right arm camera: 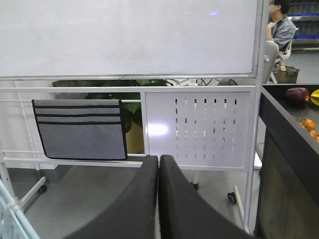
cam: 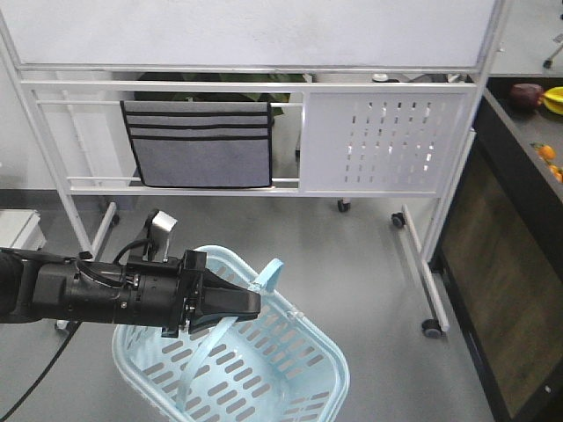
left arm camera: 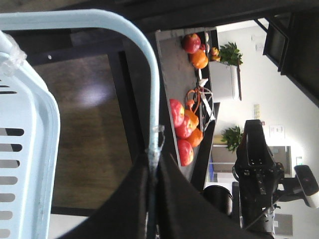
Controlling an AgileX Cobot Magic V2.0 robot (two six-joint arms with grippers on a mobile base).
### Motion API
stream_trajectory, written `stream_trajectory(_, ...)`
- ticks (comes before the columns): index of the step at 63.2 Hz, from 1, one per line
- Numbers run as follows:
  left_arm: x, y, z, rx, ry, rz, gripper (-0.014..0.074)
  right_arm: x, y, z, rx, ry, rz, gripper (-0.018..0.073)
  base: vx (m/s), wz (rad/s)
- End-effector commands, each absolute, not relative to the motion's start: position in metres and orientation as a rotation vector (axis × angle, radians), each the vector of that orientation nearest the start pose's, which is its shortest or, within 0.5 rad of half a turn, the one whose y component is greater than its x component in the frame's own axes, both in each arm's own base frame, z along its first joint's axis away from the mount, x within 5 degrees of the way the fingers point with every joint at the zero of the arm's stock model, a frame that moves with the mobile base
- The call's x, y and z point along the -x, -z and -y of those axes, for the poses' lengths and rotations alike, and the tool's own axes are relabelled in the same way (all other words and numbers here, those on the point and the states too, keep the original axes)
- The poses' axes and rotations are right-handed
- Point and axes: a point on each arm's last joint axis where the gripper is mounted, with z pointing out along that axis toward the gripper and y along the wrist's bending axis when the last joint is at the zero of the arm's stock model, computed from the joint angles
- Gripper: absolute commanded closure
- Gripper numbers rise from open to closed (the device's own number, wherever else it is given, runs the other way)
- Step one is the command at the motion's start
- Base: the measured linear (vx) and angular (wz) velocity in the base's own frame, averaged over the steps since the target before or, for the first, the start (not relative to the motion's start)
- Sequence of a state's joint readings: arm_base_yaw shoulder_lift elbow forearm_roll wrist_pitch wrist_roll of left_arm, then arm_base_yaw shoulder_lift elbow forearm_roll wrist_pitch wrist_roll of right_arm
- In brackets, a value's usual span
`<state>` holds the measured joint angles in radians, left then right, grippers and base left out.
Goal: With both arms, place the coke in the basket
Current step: 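Drive the base away from the shelf, holding the basket in the left gripper, then drive the base toward the shelf with the red Coca-Cola can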
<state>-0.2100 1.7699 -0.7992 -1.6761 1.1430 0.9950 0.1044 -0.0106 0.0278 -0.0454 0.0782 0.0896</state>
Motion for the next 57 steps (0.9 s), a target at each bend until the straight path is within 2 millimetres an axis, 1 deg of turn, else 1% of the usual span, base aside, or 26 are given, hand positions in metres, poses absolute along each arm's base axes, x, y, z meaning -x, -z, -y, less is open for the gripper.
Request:
stream_trajectory(1,-0.2769,-0.2192,0.1452,0.0,1.932,-2.184,0.0603,-0.0554,-0.2015,-0.0057,0.05,-0.111,-1.495,0.0569,0.19,0.19)
stream_trajectory(18,-0.2769,-0.2192,0.1452,0.0,1.932,-2.184,0.0603,-0.0554,-0.2015,-0.0057,0.05,-0.111,-1.495,0.0569,0.19,0.28)
stream_trajectory(57,-0.2769,-0.2192,0.1452,0.0,1.932,-2.184,0.0603,-0.0554,-0.2015,-0.0057,0.05,-0.111,-1.495,0.0569,0.19,0.42)
